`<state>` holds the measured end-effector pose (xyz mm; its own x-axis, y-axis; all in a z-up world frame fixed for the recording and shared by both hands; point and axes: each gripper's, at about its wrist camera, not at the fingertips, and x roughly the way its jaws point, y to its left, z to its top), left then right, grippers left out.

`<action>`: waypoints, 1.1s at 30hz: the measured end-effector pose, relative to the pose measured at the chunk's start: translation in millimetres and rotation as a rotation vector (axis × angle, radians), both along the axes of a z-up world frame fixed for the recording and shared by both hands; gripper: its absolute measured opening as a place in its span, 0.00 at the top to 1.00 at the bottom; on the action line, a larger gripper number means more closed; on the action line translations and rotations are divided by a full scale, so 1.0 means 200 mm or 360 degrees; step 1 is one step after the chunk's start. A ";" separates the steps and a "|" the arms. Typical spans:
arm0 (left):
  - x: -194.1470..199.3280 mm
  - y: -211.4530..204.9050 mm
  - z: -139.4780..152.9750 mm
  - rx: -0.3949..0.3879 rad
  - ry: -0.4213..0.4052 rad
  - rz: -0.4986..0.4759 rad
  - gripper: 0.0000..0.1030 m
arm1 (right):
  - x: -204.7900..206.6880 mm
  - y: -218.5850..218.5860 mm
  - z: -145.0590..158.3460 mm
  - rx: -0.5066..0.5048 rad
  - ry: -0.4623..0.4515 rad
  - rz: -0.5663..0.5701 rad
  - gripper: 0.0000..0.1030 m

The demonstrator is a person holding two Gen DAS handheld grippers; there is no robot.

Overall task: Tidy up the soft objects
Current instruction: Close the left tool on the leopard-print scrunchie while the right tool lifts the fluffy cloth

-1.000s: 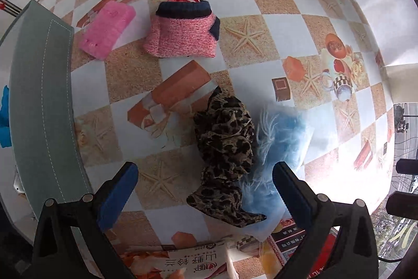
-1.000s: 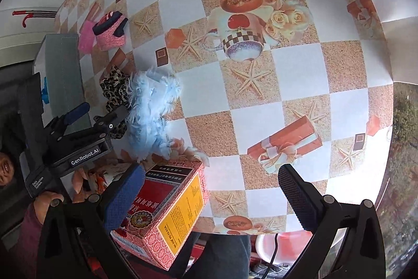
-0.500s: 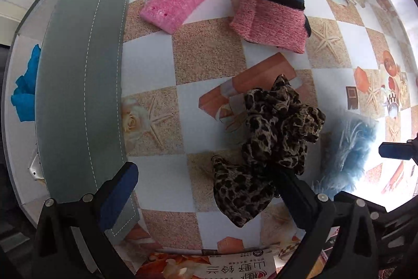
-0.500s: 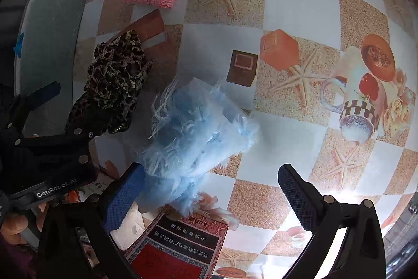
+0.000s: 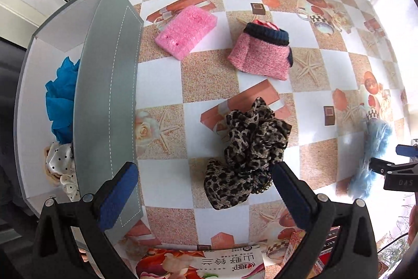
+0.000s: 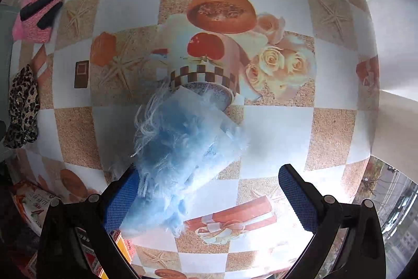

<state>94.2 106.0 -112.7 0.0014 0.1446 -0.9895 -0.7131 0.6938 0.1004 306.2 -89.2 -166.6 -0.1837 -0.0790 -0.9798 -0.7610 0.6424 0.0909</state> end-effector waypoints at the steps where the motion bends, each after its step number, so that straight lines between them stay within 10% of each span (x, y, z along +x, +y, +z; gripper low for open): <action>1: 0.04 -0.01 0.00 0.0000 0.0000 -0.0021 0.00 | 0.00 -0.02 0.02 0.0053 0.0044 -0.0039 0.00; 13: 0.31 -0.03 -0.41 -0.0190 0.0111 -0.0030 0.00 | -0.18 0.07 -0.14 -0.0042 -0.0097 -0.0012 0.00; 30: 0.25 -0.14 -0.37 -0.0228 0.0019 -0.0006 0.00 | -0.12 0.09 -0.09 -0.0010 -0.0104 -0.0058 0.00; 33: 0.28 -0.16 -0.33 -0.0237 0.0029 -0.0040 0.13 | -0.15 0.09 -0.03 0.0029 -0.0151 -0.0014 0.16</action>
<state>150.1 74.6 -179.3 -0.0148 -0.0038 -0.9999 -0.6946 0.7194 0.0076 276.2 -72.0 -172.9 -0.0908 -0.0597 -0.9941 -0.7609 0.6482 0.0306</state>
